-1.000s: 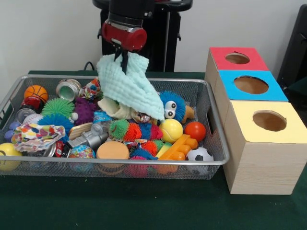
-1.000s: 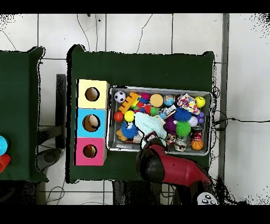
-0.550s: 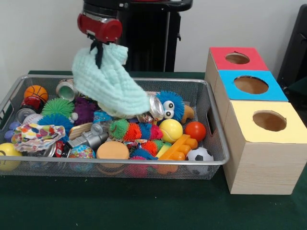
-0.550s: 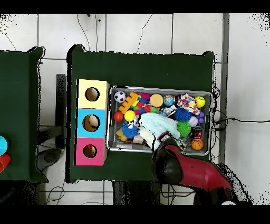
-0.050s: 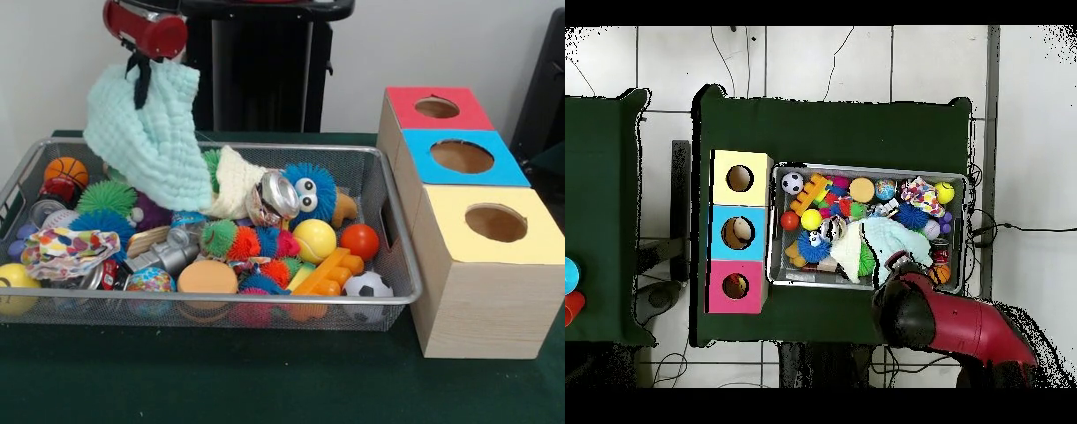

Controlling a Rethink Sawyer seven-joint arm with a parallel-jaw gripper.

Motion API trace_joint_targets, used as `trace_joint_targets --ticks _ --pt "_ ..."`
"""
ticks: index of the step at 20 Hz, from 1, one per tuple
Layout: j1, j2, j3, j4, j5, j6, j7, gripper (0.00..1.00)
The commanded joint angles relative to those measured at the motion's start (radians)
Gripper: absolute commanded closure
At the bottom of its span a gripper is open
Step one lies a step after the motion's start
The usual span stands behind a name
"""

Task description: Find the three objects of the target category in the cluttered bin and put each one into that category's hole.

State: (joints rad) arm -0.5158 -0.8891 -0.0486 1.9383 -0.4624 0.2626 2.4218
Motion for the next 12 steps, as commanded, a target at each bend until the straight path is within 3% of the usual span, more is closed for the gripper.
trace_joint_targets --ticks 1,2,3,6,9,12 --pt "0.017 0.038 0.075 -0.068 -0.103 -0.04 -0.08 1.0" --pt "0.01 0.036 0.082 -0.063 -0.106 -0.042 -0.084 1.0" --pt "0.004 0.034 0.094 -0.059 -0.11 -0.033 -0.087 0.0" --pt "-0.04 0.023 0.146 -0.042 -0.102 -0.008 -0.131 0.0" --pt "-0.043 0.019 0.151 -0.043 -0.092 0.013 -0.121 0.0" --pt "-0.081 0.002 0.2 0.009 0.001 0.066 -0.079 0.0"
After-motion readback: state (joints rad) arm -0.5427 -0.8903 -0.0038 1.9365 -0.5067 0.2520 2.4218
